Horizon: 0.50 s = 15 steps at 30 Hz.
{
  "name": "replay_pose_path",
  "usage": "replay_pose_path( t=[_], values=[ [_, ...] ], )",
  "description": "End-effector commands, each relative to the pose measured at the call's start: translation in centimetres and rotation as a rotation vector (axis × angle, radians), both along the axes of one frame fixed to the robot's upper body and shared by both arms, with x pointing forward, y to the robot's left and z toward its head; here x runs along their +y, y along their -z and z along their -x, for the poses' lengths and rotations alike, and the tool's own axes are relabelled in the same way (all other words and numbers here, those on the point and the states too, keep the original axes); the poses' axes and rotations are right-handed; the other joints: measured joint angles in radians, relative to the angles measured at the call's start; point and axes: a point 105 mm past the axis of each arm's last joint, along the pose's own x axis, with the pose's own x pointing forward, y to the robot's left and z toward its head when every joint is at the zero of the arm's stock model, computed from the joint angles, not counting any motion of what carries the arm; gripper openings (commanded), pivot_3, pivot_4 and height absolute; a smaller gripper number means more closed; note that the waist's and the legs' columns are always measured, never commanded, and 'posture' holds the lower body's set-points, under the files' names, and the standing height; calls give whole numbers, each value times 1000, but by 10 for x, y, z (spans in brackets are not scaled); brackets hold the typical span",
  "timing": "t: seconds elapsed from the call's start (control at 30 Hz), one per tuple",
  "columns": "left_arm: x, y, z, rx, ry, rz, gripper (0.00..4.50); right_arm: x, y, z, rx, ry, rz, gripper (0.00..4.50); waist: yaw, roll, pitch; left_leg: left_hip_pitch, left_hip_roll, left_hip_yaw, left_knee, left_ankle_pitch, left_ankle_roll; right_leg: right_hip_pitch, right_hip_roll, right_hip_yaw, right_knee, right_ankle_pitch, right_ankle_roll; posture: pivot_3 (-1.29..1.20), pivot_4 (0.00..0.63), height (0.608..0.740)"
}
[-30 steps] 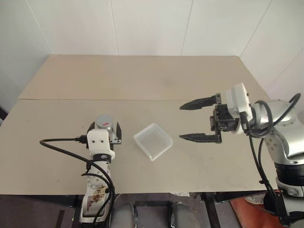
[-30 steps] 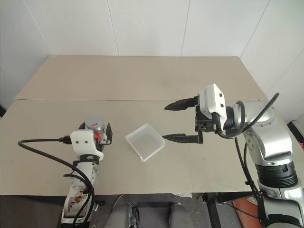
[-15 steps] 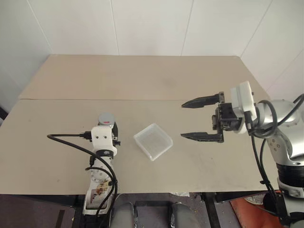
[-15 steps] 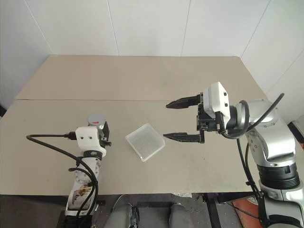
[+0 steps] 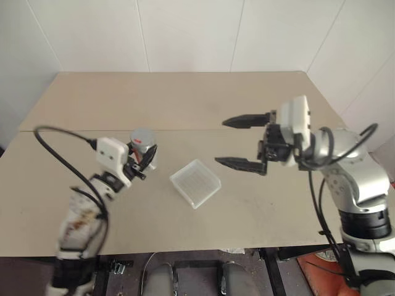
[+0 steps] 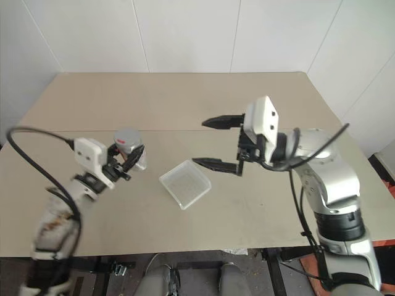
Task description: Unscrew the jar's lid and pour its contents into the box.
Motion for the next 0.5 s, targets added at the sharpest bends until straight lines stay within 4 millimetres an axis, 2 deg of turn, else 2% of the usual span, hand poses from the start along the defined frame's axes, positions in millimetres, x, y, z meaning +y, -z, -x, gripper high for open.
replay_pose_path(
  t=[0.03, 0.2, 0.27, 0.37, 0.5],
  values=[
    [-8, -24, 9, 40, 290, 10, 1949, 23, -13, -4, 33, -9, -66, 4500, 1, 0, 0, 0, 0, 0, 0, 0, 0, 0, 0, 0, 0, 0, 0, 0, 150, 740],
    [-21, -34, 9, 88, 563, -33, 1949, 56, -24, -6, 96, -37, -98, 4500, 3, 0, 0, -3, -1, 6, 0, 0, 0, -1, 0, -2, -1, 0, 0, 0, 150, 740],
    [-25, -34, 7, 84, 616, -62, 1949, 63, -27, -9, 120, -30, -101, 4500, 2, 0, 0, -4, -1, 8, 0, 0, 0, -2, 0, -2, -1, 0, 0, 0, 150, 740],
    [-34, -34, -1, -14, 656, -130, 1949, 73, -32, -12, 182, -25, -101, 4500, 2, 0, 0, -6, -1, 9, 0, 0, 0, -4, 0, -2, 0, 0, 0, 0, 150, 740],
    [-38, -36, -7, -78, 685, -144, 1949, 78, -32, -12, 196, -21, -83, 4500, 0, 0, 0, -8, -1, 9, 0, 0, 0, -4, 0, -2, 0, 0, 0, 0, 150, 740]
  ],
)
